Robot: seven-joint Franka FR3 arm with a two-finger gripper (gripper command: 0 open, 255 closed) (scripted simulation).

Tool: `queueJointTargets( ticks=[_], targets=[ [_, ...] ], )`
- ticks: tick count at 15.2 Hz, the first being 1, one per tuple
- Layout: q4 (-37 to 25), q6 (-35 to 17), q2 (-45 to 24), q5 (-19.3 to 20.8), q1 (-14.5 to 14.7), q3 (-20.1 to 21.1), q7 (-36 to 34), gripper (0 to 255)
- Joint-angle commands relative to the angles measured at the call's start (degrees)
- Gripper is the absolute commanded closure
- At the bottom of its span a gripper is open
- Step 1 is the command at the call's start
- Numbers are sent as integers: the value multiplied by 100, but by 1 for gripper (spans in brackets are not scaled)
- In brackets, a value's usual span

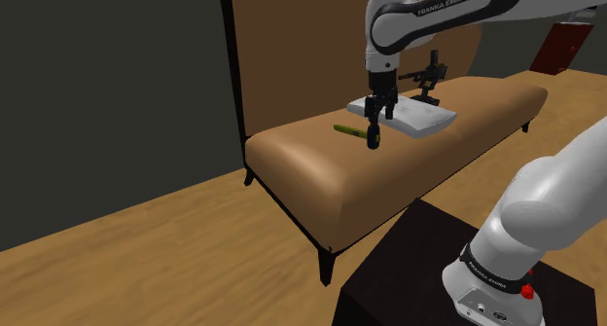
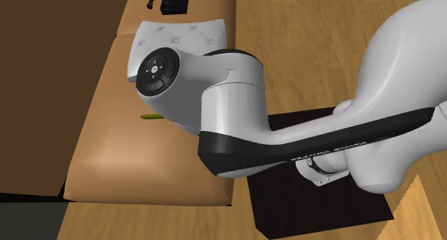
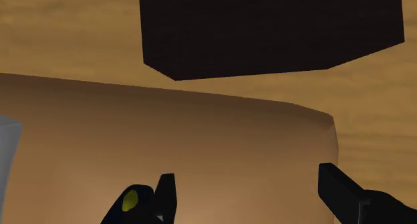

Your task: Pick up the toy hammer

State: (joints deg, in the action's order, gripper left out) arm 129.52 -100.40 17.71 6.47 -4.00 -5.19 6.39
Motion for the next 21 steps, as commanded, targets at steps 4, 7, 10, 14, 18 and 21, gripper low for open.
queueJointTargets(
  ticks=[4,7,10,14,18,21],
  targets=[
    [-745,-378,-1141,-111,-162,-269,205,0],
    [-1264,-504,-1808,-240,-259,-393,328,0],
    [-1848,-564,-2483,-401,-374,-492,456,0],
    [-2741,-539,-3401,-646,-567,-579,616,0],
    [-3633,-413,-4219,-862,-773,-612,727,0],
    [-3522,-607,-4304,-877,-779,-602,730,0]
  ],
)
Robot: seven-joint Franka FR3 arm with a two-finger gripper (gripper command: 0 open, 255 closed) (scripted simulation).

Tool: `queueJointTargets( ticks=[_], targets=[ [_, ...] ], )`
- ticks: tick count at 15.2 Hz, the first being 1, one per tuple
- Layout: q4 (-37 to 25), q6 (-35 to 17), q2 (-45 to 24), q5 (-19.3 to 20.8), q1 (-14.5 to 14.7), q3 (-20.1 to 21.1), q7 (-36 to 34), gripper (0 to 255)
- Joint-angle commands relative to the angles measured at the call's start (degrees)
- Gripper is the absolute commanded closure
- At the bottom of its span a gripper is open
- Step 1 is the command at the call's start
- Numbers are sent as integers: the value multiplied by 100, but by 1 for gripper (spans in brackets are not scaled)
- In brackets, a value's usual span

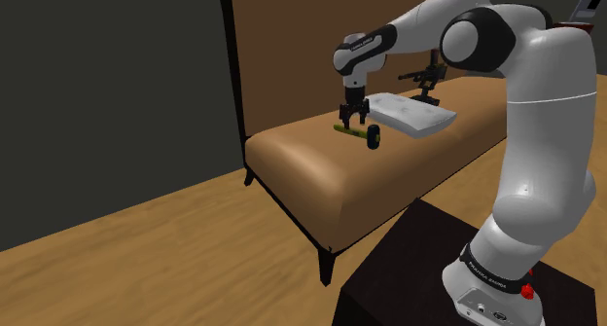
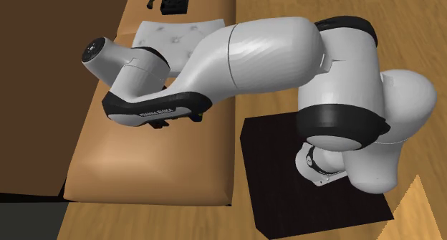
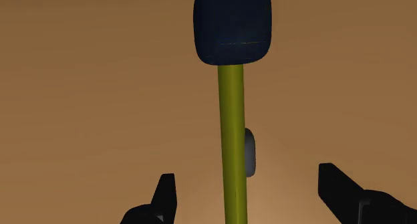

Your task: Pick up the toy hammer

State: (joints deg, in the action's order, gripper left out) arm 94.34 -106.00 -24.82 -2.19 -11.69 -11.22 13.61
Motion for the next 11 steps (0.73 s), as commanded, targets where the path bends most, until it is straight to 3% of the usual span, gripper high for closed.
queueJointTargets(
  ticks=[1,6,7,11],
  targets=[
    [29,-110,-81,-17,-11,4,10,0],
    [140,-335,-197,-39,-18,16,16,0],
    [142,-345,-205,-40,-16,17,14,255],
    [139,-343,-205,-40,-15,18,13,255]
  ],
)
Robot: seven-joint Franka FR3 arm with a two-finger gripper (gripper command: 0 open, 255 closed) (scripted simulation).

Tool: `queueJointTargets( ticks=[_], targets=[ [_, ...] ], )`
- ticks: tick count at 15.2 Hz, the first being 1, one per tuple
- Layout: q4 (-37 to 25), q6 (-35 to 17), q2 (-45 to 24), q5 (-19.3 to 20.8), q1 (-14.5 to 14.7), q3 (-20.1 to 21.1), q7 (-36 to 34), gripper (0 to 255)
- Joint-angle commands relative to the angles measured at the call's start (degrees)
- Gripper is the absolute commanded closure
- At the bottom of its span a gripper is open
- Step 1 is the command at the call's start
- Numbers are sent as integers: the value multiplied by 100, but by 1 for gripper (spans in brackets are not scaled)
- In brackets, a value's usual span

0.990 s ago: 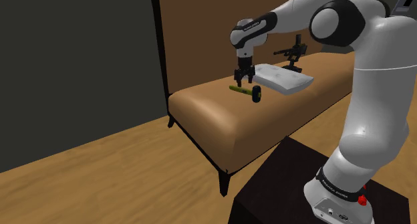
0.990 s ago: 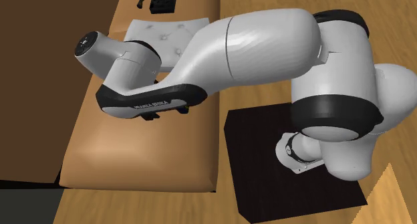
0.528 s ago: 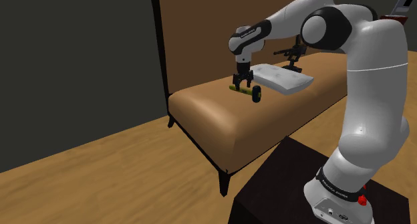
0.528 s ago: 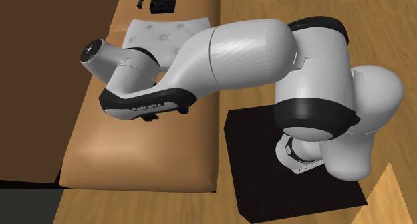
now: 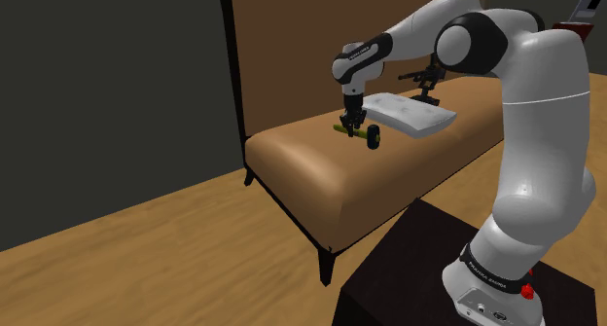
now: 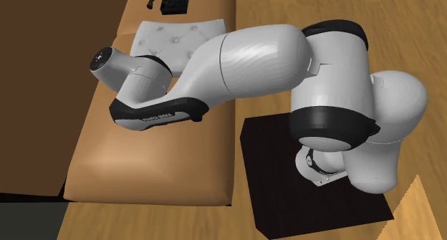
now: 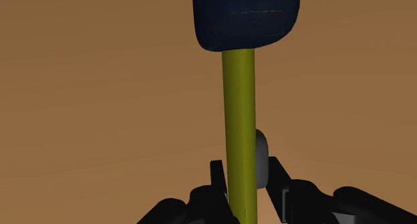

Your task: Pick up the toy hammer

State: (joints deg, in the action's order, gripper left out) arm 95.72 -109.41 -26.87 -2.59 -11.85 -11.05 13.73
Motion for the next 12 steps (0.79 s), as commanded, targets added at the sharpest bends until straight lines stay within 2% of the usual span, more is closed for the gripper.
queueJointTargets(
  ticks=[1,5,12],
  targets=[
    [0,-2,-2,0,0,1,0,255],
    [1,6,7,1,-2,-1,4,255],
    [-228,450,224,43,9,-22,-7,255]
  ],
)
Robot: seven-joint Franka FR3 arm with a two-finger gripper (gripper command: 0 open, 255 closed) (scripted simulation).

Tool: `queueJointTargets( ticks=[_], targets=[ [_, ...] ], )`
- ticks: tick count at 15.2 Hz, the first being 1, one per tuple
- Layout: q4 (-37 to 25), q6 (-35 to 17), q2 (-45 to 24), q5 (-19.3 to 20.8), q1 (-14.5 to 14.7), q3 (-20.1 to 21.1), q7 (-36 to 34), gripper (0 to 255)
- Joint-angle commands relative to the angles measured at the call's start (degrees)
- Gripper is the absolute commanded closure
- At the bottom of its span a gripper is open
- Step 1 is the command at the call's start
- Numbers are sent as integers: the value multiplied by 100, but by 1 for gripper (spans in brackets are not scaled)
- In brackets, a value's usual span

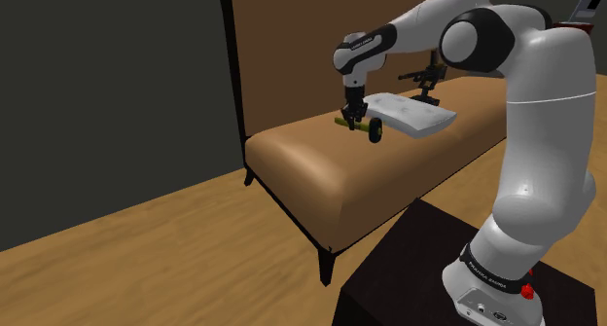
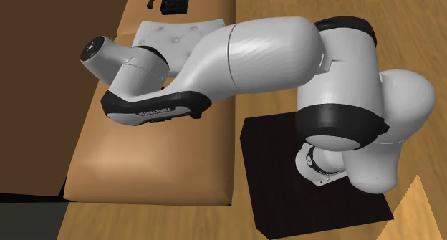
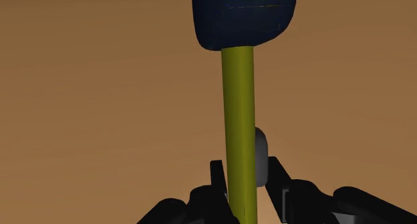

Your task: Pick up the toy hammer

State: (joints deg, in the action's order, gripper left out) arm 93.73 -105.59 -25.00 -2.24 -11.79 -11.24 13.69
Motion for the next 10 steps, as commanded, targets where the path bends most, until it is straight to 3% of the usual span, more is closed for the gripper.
queueJointTargets(
  ticks=[1,10],
  targets=[
    [-70,134,63,12,4,-5,-4,255],
    [-393,614,224,44,8,-21,-9,255]
  ],
)
